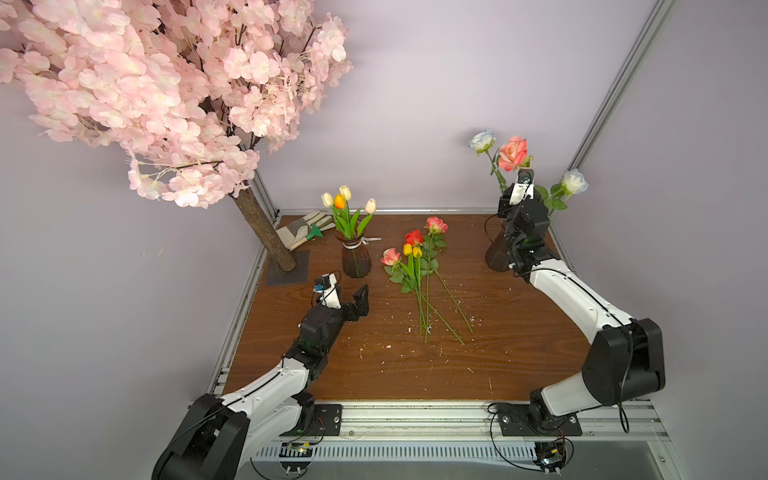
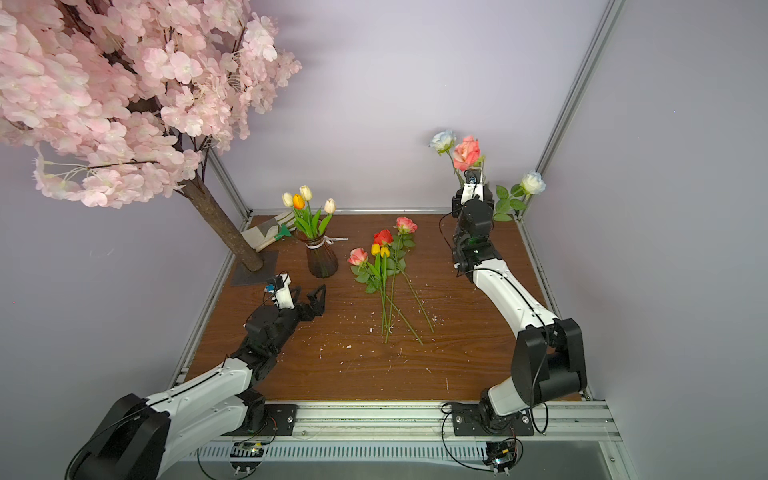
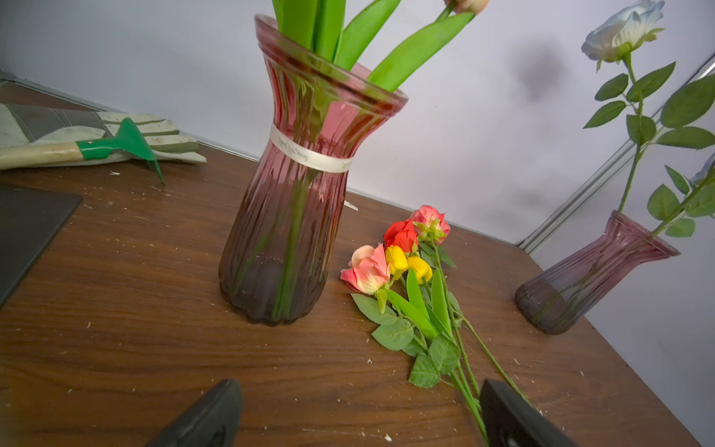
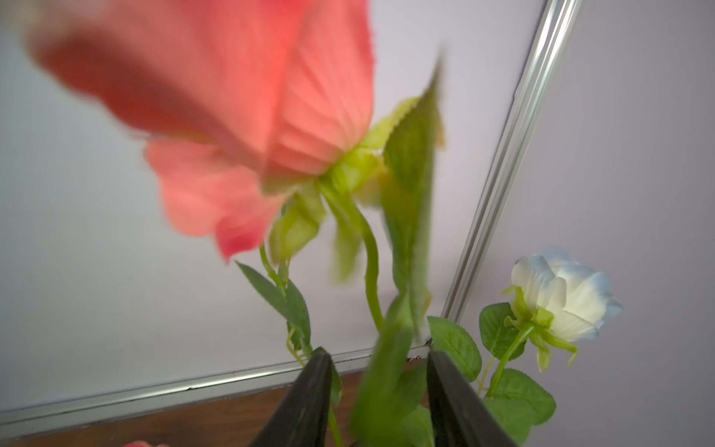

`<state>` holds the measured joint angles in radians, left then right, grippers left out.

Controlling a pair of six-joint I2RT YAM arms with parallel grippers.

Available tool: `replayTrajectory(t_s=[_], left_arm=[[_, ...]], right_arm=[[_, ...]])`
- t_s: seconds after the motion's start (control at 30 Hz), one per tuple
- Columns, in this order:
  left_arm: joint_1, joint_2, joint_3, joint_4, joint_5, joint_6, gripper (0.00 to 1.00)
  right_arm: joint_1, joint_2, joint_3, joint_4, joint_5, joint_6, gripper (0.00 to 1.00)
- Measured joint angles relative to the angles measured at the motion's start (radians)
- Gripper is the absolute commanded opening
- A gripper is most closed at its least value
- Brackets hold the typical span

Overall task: Arrange the flowers in different vases according to their variety
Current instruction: Insert the flower into the vase, then pick up the flower at the center of the board.

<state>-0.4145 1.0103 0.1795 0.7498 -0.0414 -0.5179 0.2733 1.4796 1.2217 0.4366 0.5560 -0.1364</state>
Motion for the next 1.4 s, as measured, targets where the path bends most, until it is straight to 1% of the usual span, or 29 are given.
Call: replayTrajectory(t_s=[0.07, 0.13, 0.33, 0.53, 0.63, 0.73, 0.87, 1.03, 1.17, 1.23, 1.4], left_arm=[[-0.002, 0.036, 0.02, 0.0, 0.021, 0.001, 0.99], [-0.005, 0.072, 0.043, 0.001, 0.048, 0.002, 0.99], [-0.031, 0.145, 0.102, -0.01, 0.126, 0.011, 0.99], [-0.056, 0.177, 0.133, -0.023, 0.156, 0.019, 0.99], [-0.057, 0.177, 0.134, -0.033, 0.152, 0.021, 0.99], [-0.057, 0.177, 0.134, -0.049, 0.141, 0.022, 0.99], [-0.058, 0.188, 0.143, -0.074, 0.116, 0.025, 0.99], [-0.058, 0.207, 0.158, -0.093, 0.098, 0.025, 0.99], [-0.058, 0.208, 0.158, -0.107, 0.08, 0.025, 0.99], [-0.058, 0.208, 0.158, -0.112, 0.077, 0.026, 0.99], [-0.058, 0.196, 0.162, -0.131, 0.053, 0.04, 0.99]], right_arm=[[0.0, -0.046, 0.0, -0.099, -0.041, 0.066, 0.55], [0.0, -0.102, -0.01, -0.179, -0.094, 0.13, 0.58], [0.0, -0.249, -0.089, -0.347, -0.256, 0.252, 0.66], [0.004, -0.346, -0.223, -0.451, -0.448, 0.338, 0.67], [0.019, -0.355, -0.283, -0.467, -0.533, 0.376, 0.66], [0.055, -0.344, -0.34, -0.472, -0.59, 0.416, 0.64], [0.13, -0.283, -0.377, -0.475, -0.591, 0.459, 0.63], [0.229, -0.146, -0.378, -0.472, -0.562, 0.5, 0.59], [0.275, -0.031, -0.367, -0.478, -0.524, 0.541, 0.59], [0.295, 0.021, -0.337, -0.497, -0.485, 0.562, 0.6], [0.345, 0.166, -0.179, -0.564, -0.354, 0.629, 0.6]])
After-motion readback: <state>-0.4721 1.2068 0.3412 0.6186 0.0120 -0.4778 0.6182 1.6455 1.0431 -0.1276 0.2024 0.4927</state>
